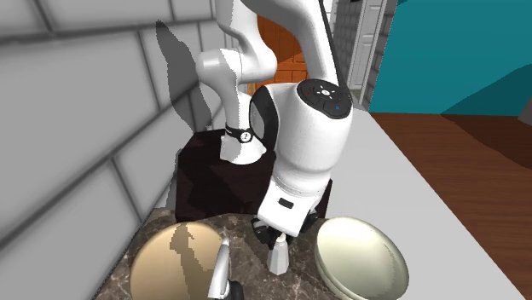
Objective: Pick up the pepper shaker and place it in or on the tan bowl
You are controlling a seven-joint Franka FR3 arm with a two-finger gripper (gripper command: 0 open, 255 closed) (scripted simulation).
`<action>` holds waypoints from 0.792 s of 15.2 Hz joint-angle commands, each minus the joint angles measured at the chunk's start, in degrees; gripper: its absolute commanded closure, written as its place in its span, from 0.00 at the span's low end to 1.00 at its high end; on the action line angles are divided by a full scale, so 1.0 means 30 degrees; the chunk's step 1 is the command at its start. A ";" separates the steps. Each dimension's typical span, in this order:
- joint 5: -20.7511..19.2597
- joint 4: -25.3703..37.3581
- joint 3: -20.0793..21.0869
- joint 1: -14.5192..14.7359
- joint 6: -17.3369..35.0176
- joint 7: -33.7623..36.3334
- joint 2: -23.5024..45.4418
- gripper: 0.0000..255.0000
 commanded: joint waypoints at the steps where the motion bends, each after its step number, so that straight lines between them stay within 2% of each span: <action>1: -0.0003 -0.0018 -0.0005 -0.0005 0.0002 -0.0004 0.0003 1.00; 12: 0.0304 0.0270 0.0068 0.0007 -0.2855 -0.0372 -0.2576 1.00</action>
